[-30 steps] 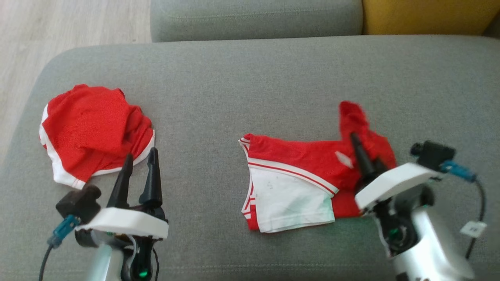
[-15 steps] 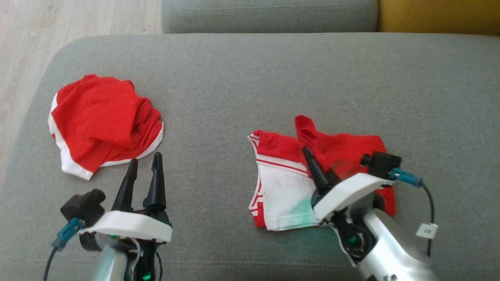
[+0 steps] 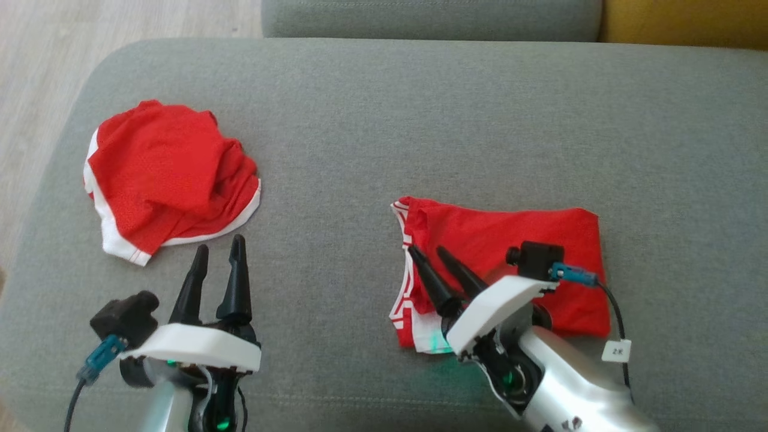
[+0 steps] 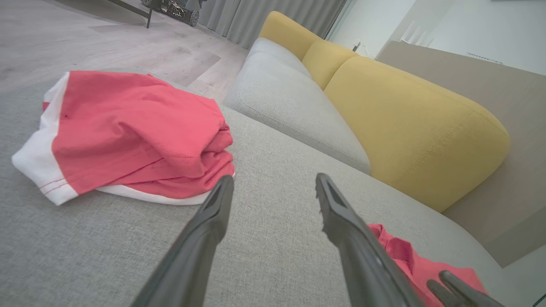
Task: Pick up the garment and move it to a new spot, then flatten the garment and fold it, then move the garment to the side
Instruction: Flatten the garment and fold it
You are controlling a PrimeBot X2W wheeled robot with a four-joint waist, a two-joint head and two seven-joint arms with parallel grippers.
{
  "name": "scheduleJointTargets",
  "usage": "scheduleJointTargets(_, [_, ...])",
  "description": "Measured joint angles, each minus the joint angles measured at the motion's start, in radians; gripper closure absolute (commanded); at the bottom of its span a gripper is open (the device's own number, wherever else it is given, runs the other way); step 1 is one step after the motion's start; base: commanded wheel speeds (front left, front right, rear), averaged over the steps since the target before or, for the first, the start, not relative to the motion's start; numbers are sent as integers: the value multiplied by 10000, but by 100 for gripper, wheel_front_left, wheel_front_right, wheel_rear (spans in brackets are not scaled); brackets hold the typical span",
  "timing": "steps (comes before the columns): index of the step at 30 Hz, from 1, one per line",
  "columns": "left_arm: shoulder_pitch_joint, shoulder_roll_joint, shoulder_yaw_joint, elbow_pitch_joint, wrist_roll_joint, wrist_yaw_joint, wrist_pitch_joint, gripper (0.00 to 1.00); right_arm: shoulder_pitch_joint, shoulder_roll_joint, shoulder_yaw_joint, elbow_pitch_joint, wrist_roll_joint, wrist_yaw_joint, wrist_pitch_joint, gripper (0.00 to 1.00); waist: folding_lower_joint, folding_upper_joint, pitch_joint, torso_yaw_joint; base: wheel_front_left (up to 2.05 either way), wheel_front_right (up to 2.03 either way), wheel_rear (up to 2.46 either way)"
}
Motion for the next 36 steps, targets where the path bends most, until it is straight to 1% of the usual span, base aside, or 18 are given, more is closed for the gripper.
scheduleJointTargets(3, [0, 0, 17, 35, 2, 4, 0, 0, -296, 0, 109, 198, 27, 0, -259, 0, 0, 0, -77, -105, 0, 0, 0])
scheduleJointTargets(5, [0, 0, 19, 35, 2, 4, 0, 0, -560, 0, -33, 489, -59, 0, -422, 0, 0, 0, -131, -203, 0, 0, 0])
scheduleJointTargets(7, [1, 0, 23, 31, 2, 6, 0, 0, -885, 0, -334, 915, -489, 0, -658, 0, 0, 0, -194, -311, 0, 0, 0])
scheduleJointTargets(10, [3, 0, 21, -31, 2, 8, 0, 0, -1439, -40, -1051, 1586, -1507, 0, -965, 0, 0, 0, -272, -489, 0, 0, 0])
scheduleJointTargets(12, [3, 0, 23, -119, 2, 8, 0, 0, -1731, -268, -1406, 1806, -2253, 0, -1126, 0, 0, 0, -315, -598, 0, 0, 0])
scheduleJointTargets(14, [3, 0, 21, -201, 0, 8, 0, 0, -1895, -688, -1845, 1916, -3078, 0, -1256, 0, 0, 0, -341, -685, 0, 0, 0])
scheduleJointTargets(17, [3, 0, 10, -364, 0, 10, 0, 0, -1857, -1313, -2646, 1848, -3979, 0, -1367, 0, 0, 0, -355, -780, 0, 0, 0])
scheduleJointTargets(19, [3, -2, -10, -458, 0, 19, 0, 0, -1693, -1624, -3241, 1517, -4562, 0, -1400, 0, 0, 0, -353, -822, 0, 0, 0])
scheduleJointTargets(21, [3, 0, -38, -493, 0, 36, 0, 0, -1307, -1839, -3983, 790, -5290, 0, -1400, 0, 0, 0, -342, -855, 0, 0, 0])
scheduleJointTargets(25, [13, 0, -155, -539, 6, 50, 0, 0, 35, -1896, -5591, -894, -6752, 0, -1415, 0, 0, 0, -302, -882, 0, 0, 0])
scheduleJointTargets(27, [36, 0, -203, -548, 150, 50, 0, 0, 873, -1662, -6347, -1676, -7306, 0, -1429, 0, 0, 0, -269, -905, 0, 0, 0])
scheduleJointTargets(30, [123, -2, -159, -652, 182, 48, 0, 0, 1974, -1170, -7064, -2527, -8176, 0, -1429, 0, 0, 0, -244, -930, 0, 0, 0])
scheduleJointTargets(33, [343, 0, 48, -878, 458, 36, 0, 0, 2705, -683, -7474, -3179, -8845, 0, -1429, 0, 0, 0, -233, -938, 0, 0, 0])
scheduleJointTargets(36, [516, 2, 104, -1089, 706, -10, 0, 0, 3035, -378, -7743, -3545, -9123, 0, -1429, 0, 0, 0, -220, -959, 0, 0, 0])
